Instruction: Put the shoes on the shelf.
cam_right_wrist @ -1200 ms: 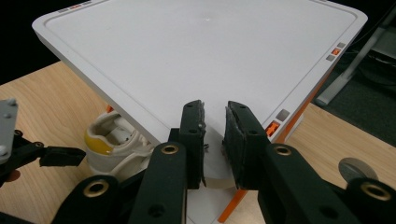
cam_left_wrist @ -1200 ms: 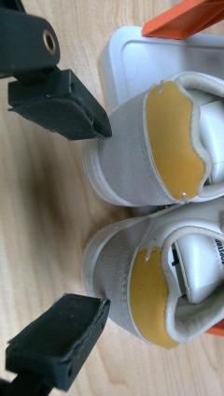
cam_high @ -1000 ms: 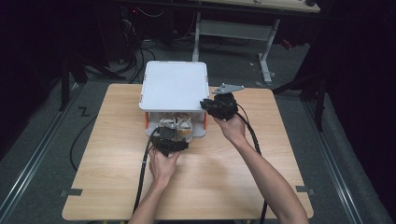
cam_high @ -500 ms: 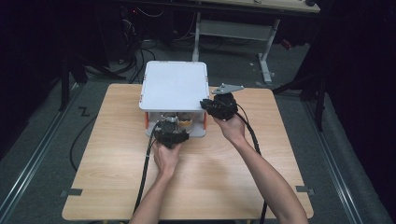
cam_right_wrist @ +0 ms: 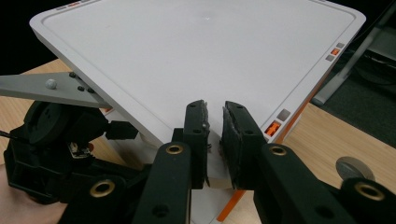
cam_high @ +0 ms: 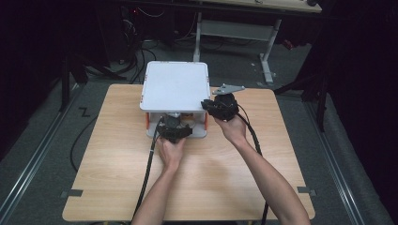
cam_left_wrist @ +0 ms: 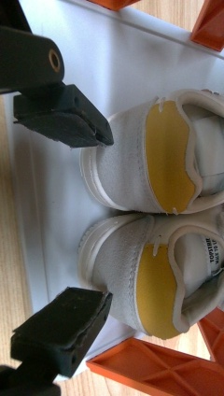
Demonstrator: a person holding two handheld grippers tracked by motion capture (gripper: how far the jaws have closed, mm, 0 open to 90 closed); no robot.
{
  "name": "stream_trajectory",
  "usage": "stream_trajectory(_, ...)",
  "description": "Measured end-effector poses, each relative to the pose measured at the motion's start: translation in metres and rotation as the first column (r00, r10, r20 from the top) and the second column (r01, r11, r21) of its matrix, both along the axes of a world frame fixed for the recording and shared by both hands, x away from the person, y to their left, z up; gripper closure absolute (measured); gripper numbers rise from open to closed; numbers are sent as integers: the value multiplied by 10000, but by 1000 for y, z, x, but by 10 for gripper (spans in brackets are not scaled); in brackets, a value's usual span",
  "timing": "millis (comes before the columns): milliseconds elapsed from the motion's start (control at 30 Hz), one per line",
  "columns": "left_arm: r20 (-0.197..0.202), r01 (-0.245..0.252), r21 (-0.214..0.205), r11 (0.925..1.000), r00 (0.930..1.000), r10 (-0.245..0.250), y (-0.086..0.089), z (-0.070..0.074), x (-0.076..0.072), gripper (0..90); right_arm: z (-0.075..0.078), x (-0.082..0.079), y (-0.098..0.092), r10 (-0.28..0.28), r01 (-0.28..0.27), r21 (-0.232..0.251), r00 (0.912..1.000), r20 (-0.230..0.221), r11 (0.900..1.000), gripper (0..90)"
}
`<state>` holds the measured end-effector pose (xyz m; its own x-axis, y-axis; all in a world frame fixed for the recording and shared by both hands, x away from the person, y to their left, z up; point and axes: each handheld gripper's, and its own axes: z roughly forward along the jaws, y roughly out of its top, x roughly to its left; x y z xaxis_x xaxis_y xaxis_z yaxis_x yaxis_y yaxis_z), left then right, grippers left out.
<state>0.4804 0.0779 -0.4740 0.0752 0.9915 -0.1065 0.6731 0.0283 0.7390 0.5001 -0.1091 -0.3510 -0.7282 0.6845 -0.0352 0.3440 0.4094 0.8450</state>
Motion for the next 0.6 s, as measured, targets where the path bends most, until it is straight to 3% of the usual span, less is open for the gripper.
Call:
stream_trajectory(200,136,93,195,9998,9999,-96,-1,1,-8,218,0,0,-1,-8,8,90,10000,-42,10000,784)
stream_trajectory(267,247,169,316,9994,9995,-177,1,3,-13,218,-1,1,0,-58,60,223,9999,-87,9997,751)
stream_trajectory(433,85,660,586,9961,9977,-666,10,3,-23,223,-2,2,1,-216,216,256,9998,-1,9994,662)
stream_trajectory(533,234,729,609,9955,9969,-745,16,3,-29,231,-1,2,-1,-110,122,525,9997,-231,9985,574)
stream_trajectory(600,205,917,632,9938,9954,-932,21,5,-33,234,1,-1,-1,-101,109,422,9997,-201,9991,548)
